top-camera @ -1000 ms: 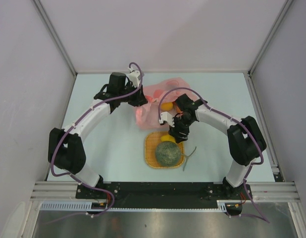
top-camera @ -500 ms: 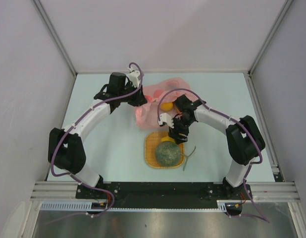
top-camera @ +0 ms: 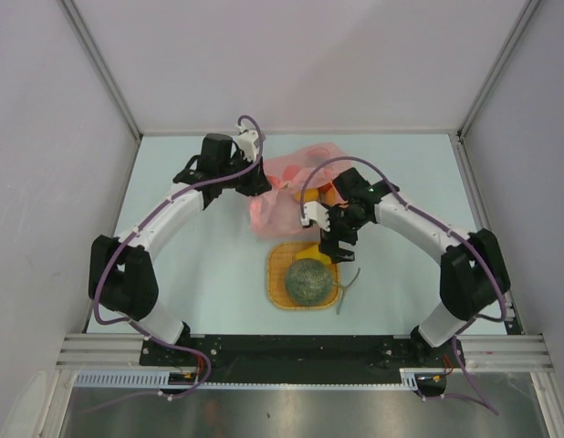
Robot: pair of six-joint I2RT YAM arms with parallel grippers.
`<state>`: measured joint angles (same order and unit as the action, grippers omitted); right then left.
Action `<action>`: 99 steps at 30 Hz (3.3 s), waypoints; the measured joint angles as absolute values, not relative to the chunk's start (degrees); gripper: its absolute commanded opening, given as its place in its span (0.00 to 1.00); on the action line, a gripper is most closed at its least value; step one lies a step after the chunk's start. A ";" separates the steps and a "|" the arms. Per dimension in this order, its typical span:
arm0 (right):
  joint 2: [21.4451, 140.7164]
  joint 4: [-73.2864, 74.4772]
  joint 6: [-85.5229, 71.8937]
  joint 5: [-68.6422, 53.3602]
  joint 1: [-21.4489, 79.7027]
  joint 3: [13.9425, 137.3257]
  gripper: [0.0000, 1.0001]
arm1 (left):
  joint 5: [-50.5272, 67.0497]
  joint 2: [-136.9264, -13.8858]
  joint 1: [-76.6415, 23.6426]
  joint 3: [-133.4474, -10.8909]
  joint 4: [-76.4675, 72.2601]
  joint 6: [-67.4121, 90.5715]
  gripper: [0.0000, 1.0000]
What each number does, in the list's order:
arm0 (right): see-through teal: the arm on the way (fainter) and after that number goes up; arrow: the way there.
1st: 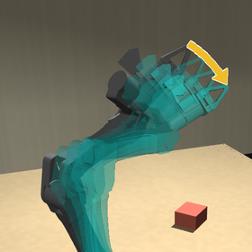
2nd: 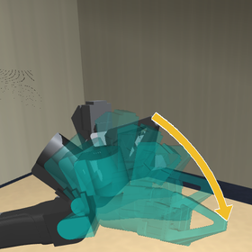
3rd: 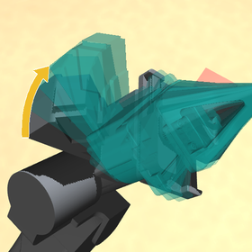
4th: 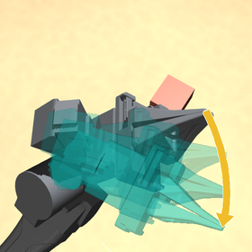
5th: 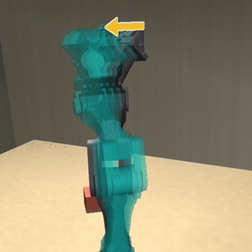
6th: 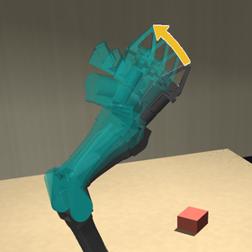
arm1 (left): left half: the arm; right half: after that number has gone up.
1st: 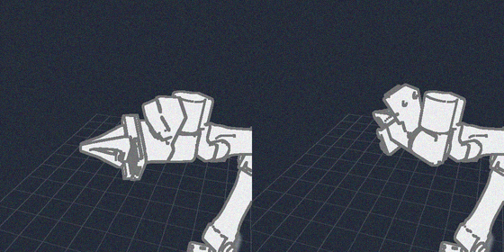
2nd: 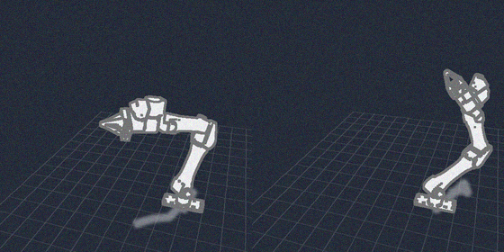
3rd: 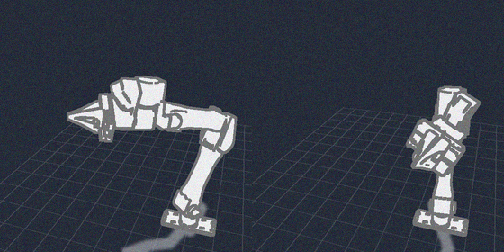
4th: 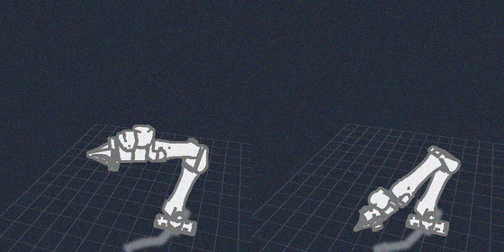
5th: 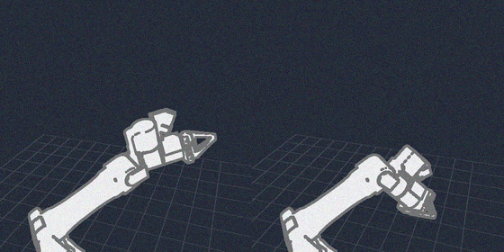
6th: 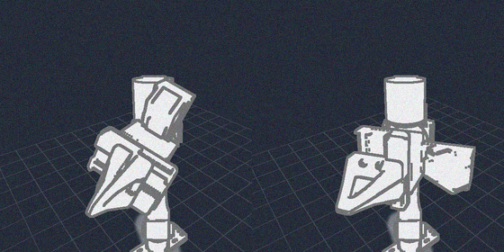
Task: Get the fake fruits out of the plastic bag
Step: Place the fake fruit on the plate, then adjust the plastic bag at the center of the board, then take out the fake fruit from the plastic bag.
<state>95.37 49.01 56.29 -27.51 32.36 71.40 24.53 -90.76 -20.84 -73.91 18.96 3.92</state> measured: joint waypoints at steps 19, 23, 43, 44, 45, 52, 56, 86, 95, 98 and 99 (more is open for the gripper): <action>82.63 27.07 30.44 -20.01 30.57 71.94 0.85 | 26.09 -90.78 -20.84 -75.90 18.76 7.64 0.23; 87.13 21.56 23.68 -16.25 31.77 74.15 0.70 | 26.57 -90.83 -20.84 -78.11 18.04 10.79 0.24; 110.98 6.09 12.38 -4.34 19.49 82.81 0.81 | 39.29 -92.75 -20.84 -88.75 17.67 10.24 0.19; 110.93 6.02 12.75 -4.82 19.70 82.91 0.81 | 39.44 -92.88 -20.84 -89.10 17.65 10.24 0.19; 110.89 6.22 12.99 -5.26 19.92 82.87 0.82 | 39.48 -93.08 -20.84 -89.27 17.67 10.26 0.20; 110.17 8.16 13.74 -7.38 22.76 79.02 0.86 | 39.51 -96.38 -20.84 -89.43 17.72 10.70 0.20; 110.17 7.94 15.03 -6.31 24.80 78.72 0.86 | 39.48 -96.77 -20.84 -89.43 17.72 11.44 0.21; 82.87 15.92 27.40 -5.52 27.94 73.01 0.61 | 37.91 -96.77 -20.88 -89.47 17.96 11.99 0.15; 92.36 14.59 27.68 -8.54 26.37 73.01 0.60 | 37.85 -96.77 -20.88 -89.30 17.93 12.01 0.00; 96.57 14.55 27.59 -8.25 24.60 72.99 0.77 | 37.93 -96.75 -20.88 -88.82 17.93 12.01 0.00; 97.80 14.48 27.57 -7.94 24.08 72.97 0.81 | 37.91 -96.75 -20.88 -88.73 17.98 12.01 0.00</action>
<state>97.80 14.48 27.57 -7.94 24.08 72.97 37.91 -96.75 -20.88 -88.73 17.98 12.01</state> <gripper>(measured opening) 0.663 0.008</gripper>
